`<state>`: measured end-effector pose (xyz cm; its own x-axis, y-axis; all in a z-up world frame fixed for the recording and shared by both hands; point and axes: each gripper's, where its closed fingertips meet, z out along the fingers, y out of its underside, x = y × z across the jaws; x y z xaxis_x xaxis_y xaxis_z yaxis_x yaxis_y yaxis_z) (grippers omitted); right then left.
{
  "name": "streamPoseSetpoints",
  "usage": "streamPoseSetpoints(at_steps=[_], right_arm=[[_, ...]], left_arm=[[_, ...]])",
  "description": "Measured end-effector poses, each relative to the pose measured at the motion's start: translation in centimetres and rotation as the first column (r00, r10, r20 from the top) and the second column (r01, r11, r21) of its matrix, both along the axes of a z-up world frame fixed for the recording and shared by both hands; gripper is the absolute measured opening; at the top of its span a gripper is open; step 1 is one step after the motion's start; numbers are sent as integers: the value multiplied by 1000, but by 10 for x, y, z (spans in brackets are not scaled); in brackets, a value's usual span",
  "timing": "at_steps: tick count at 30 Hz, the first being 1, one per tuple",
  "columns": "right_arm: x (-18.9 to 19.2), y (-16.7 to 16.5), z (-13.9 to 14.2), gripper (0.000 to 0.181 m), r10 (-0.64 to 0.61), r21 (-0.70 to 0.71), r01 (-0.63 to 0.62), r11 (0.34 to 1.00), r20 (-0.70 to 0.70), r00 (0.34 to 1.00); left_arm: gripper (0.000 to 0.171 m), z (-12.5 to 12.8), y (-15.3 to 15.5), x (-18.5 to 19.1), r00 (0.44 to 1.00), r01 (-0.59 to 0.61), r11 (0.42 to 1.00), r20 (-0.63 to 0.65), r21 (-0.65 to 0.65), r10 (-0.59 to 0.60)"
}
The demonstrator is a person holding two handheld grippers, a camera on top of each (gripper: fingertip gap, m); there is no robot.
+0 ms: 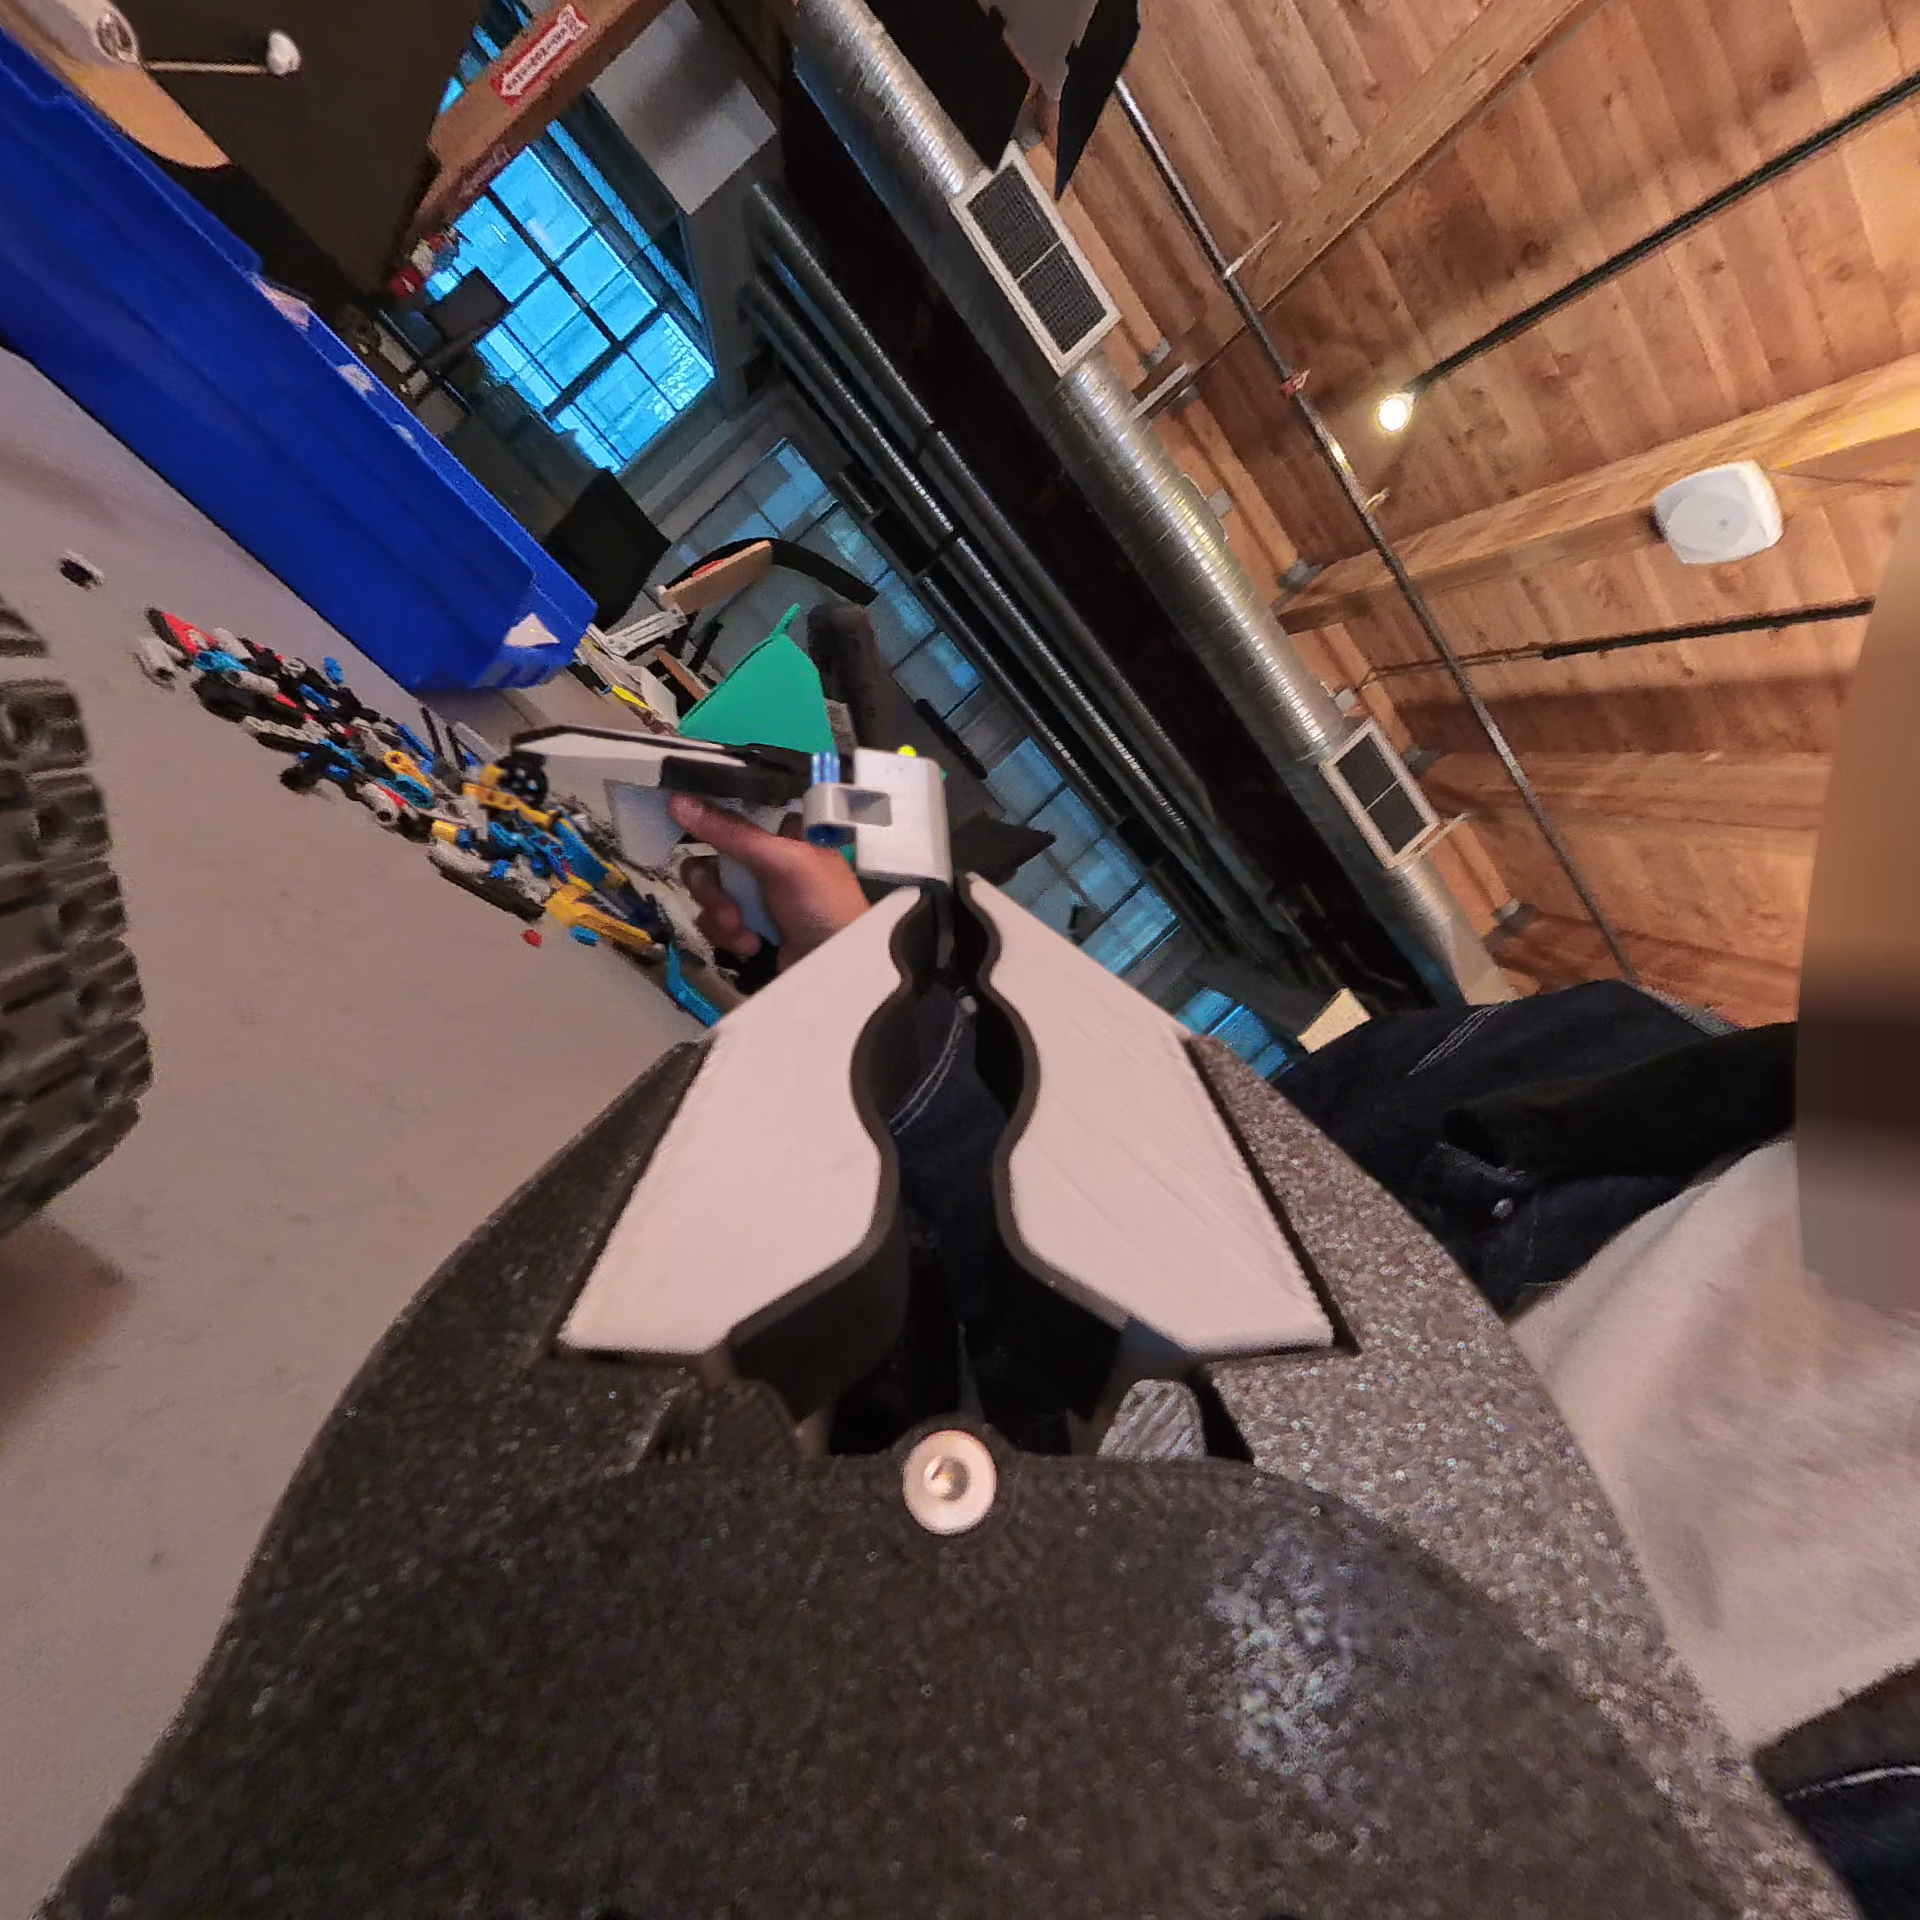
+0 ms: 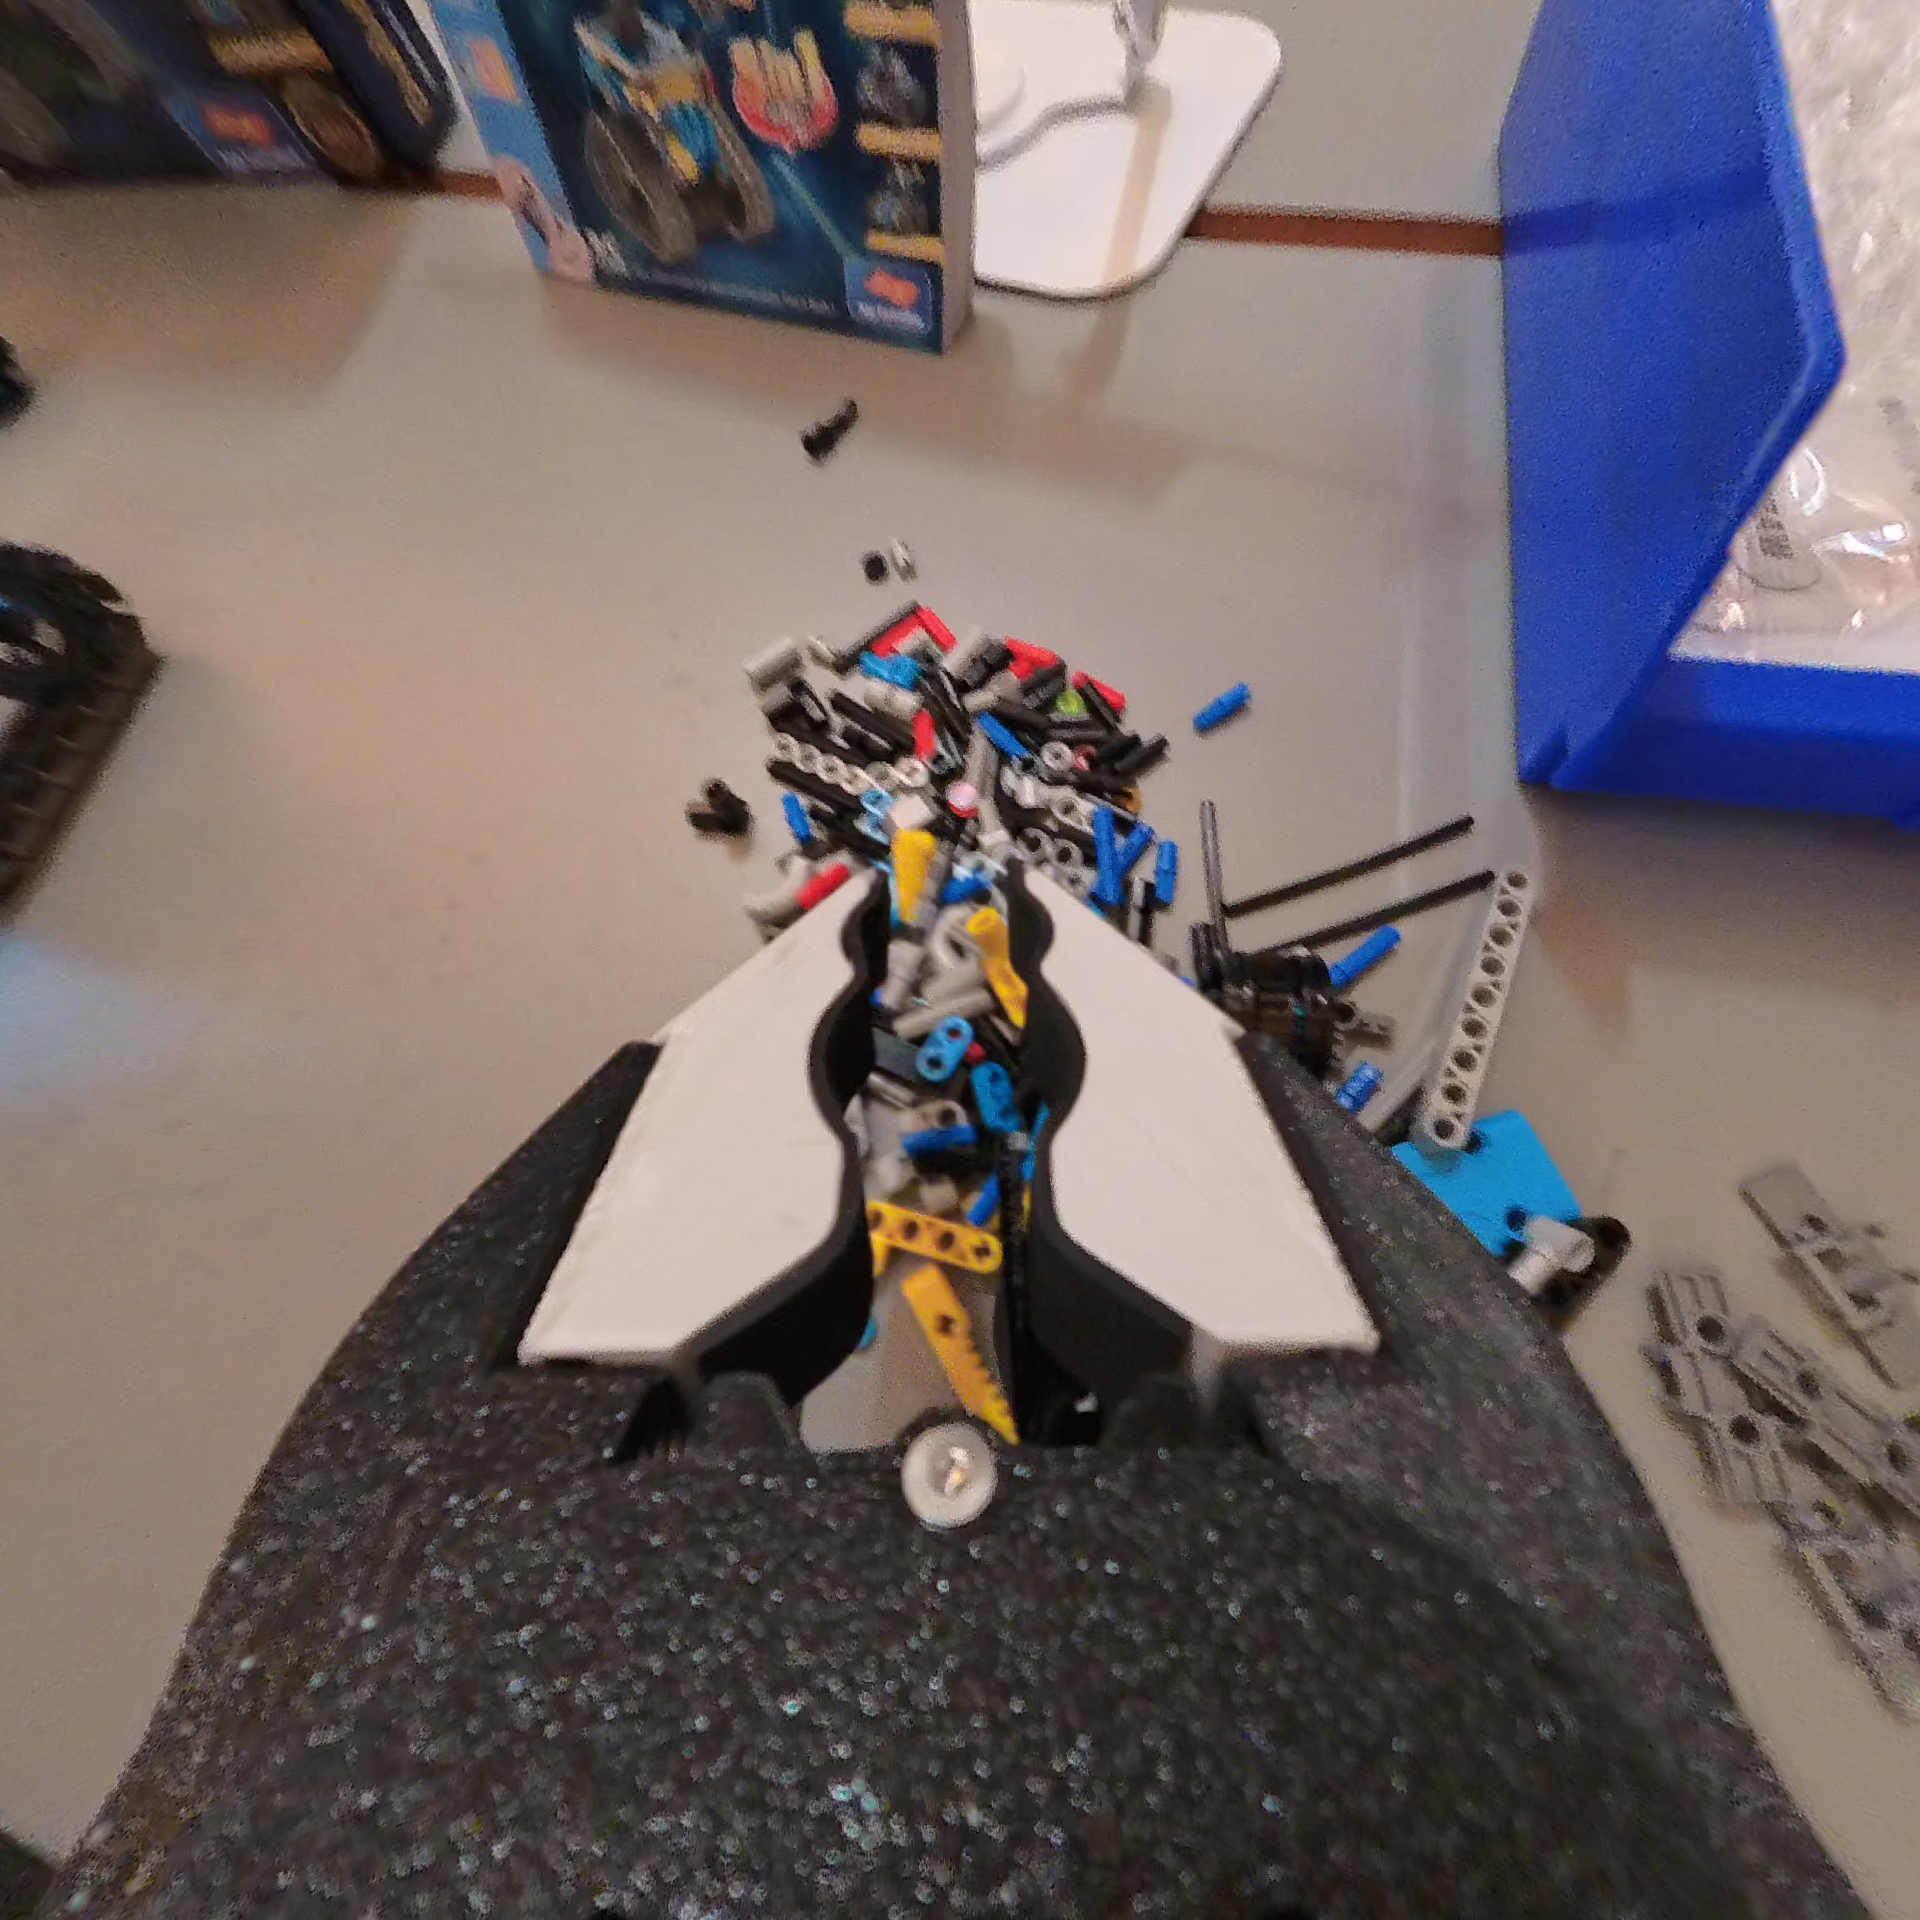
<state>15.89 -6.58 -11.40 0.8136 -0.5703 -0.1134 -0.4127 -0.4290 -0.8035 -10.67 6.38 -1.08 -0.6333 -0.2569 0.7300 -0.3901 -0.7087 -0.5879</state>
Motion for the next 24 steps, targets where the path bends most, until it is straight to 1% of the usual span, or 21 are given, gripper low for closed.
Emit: streamPoseSetpoints(at_steps=[1, 2, 4, 5, 7, 8, 9, 10, 11, 12, 13, 14, 15, 17, 18, 19, 20, 21, 23, 24], right_arm=[[-3, 5, 7, 22, 6, 31, -6, 999, 9, 1000], [-4, 8, 10, 25, 5, 32, -6, 999, 33, 999], [0, 7, 10, 36, -12, -40, 15, 999, 96, 995], [-4, 10, 13, 38, 8, -35, -4, 999, 95, 995], [-14, 20, 24, 37, 19, 45, -22, 999, 75, 997], [-19, 25, 26, 38, 34, 58, -38, 998, 65, 997], [-30, 34, 30, 41, 80, 76, -84, 994, 53, 995], [-50, 49, 37, 38, 171, 122, -174, 977, 36, 985], [-82, 68, 46, 31, 308, 200, -302, 932, 3, 952], [-124, 87, 57, 29, 468, 314, -431, 846, -47, 883], [-168, 103, 71, 33, 612, 454, -513, 729, -96, 785], [-203, 114, 84, 36, 711, 573, -533, 623, -131, 691], [-225, 124, 92, 34, 759, 662, -508, 552, -146, 634], [-248, 133, 112, 24, 814, 818, -408, 406, -120, 568], [-254, 135, 115, 20, 832, 851, -370, 373, -130, 539], [-260, 138, 115, 23, 846, 861, -353, 366, -149, 512], [-265, 139, 115, 21, 856, 865, -354, 356, -150, 494], [-268, 141, 112, 17, 851, 854, -368, 368, -151, 502], [-266, 144, 111, 4, 824, 845, -371, 385, -134, 551], [-265, 144, 112, 3, 821, 851, -362, 381, -132, 555]], left_arm=[[0, 1, 0, 0, 1000, -2, 1000, 7, 4, 2], [0, 2, 0, -1, 1000, 1, 1000, 11, -4, -1], [0, 2, 1, -1, 1000, 5, 1000, 6, -13, -5], [0, 2, 2, -1, 1000, 3, 1000, 8, -23, -3], [0, 4, 5, -1, 1000, 1, 999, 13, -42, -1], [0, 4, 5, -1, 1000, -2, 999, 13, -47, 2], [0, 5, 6, -1, 1000, -3, 999, 15, -54, 4], [0, 6, 7, -2, 1000, -2, 998, 20, -65, 4], [0, 7, 9, -2, 1000, -5, 997, 24, -75, 7], [0, 8, 11, -2, 1000, -11, 996, 27, -85, 13], [0, 9, 13, -3, 999, -10, 995, 31, -99, 13], [1, 11, 14, -3, 999, -8, 994, 36, -113, 12], [1, 11, 15, -3, 999, -8, 993, 37, -121, 13], [1, 10, 16, -3, 999, -12, 992, 28, -122, 15], [0, 10, 16, -3, 1000, -10, 992, 27, -128, 13], [0, 10, 16, -3, 999, -8, 991, 29, -134, 12], [1, 11, 16, -3, 999, -8, 991, 31, -136, 12], [1, 11, 16, -3, 999, -5, 991, 34, -137, 10], [0, 13, 15, -4, 999, 7, 990, 41, -144, -1], [0, 13, 14, -4, 999, 9, 989, 41, -145, -3]])
